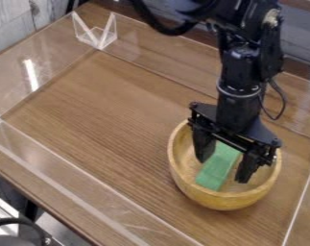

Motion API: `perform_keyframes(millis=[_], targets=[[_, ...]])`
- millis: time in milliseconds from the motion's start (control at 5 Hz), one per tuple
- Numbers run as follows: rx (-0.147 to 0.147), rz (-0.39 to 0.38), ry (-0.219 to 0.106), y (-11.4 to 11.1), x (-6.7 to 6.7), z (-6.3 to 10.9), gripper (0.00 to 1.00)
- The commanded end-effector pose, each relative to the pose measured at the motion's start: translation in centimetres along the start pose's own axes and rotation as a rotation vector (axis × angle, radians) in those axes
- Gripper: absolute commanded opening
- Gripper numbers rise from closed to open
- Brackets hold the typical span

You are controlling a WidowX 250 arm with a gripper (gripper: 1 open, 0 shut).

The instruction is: Remove the green block from inside the brown bowl and put it on the table

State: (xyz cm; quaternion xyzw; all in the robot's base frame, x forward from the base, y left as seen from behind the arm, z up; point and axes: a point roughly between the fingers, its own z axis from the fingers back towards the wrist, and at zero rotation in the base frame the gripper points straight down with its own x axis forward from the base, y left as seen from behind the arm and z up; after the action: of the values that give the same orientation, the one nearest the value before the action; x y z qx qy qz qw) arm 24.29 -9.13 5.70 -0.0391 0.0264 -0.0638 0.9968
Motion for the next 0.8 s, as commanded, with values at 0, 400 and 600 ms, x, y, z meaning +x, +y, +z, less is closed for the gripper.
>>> perform_keyframes(millis=[0, 400, 600], targets=[[-0.018, 0.000, -0.050, -0.01, 0.59, 1.07, 1.00], [-0.031, -0.002, -0.054, 0.16, 0.73, 0.87, 1.00], [-0.038, -0.002, -0.056, 0.26, 0.78, 0.79, 1.00]])
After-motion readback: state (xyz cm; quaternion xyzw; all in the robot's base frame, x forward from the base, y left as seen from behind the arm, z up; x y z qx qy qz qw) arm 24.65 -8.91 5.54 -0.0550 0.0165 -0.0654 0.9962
